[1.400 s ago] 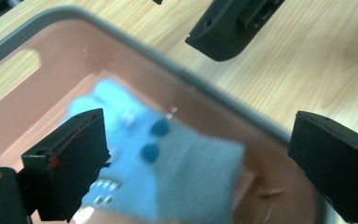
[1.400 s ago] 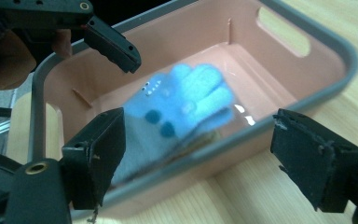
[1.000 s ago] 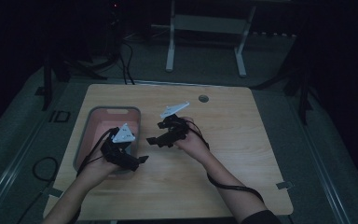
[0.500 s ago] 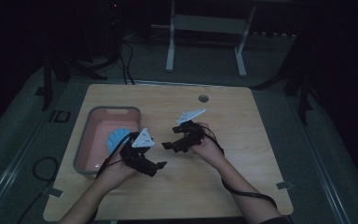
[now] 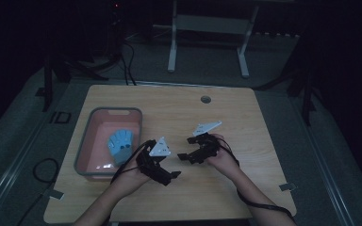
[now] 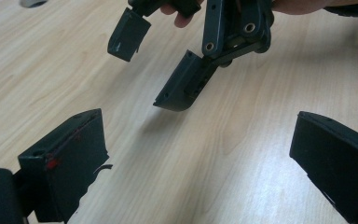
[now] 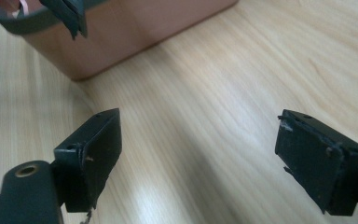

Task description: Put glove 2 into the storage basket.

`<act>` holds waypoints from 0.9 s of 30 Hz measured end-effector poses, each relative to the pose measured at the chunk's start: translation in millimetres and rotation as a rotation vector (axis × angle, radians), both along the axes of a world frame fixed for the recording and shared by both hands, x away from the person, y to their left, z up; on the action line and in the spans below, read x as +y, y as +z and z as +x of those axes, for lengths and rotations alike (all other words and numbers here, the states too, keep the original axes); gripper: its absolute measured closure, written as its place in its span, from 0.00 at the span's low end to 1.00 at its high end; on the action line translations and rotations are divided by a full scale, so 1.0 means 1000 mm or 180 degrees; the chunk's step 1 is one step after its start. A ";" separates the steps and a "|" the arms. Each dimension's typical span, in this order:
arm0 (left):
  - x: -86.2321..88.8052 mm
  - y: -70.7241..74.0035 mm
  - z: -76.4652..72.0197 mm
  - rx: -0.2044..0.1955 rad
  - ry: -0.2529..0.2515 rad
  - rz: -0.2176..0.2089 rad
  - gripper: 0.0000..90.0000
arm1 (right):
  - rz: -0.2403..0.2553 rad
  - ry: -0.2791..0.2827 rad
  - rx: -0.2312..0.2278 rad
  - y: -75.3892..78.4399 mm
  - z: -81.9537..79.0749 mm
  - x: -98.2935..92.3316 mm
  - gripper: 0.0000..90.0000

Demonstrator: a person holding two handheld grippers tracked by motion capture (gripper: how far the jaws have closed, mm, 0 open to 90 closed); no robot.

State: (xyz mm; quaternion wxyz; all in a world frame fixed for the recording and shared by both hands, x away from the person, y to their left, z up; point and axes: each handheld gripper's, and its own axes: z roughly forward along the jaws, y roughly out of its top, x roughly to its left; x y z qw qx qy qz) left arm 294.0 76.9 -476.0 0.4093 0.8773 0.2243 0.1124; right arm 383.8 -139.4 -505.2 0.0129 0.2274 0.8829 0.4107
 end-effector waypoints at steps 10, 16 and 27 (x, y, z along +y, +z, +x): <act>-0.025 -0.019 -0.006 0.0114 -0.0239 0.0002 0.05 | 0.0019 -0.0103 0.0045 -0.017 -0.008 -0.026 0.16; -0.035 -0.032 -0.008 0.0172 -0.0324 -0.0023 0.05 | 0.0042 -0.0156 0.0085 -0.025 -0.014 -0.041 0.16; -0.045 -0.051 -0.013 0.0184 -0.0403 0.0032 0.05 | 0.0073 -0.0237 0.0069 -0.040 -0.027 -0.061 0.16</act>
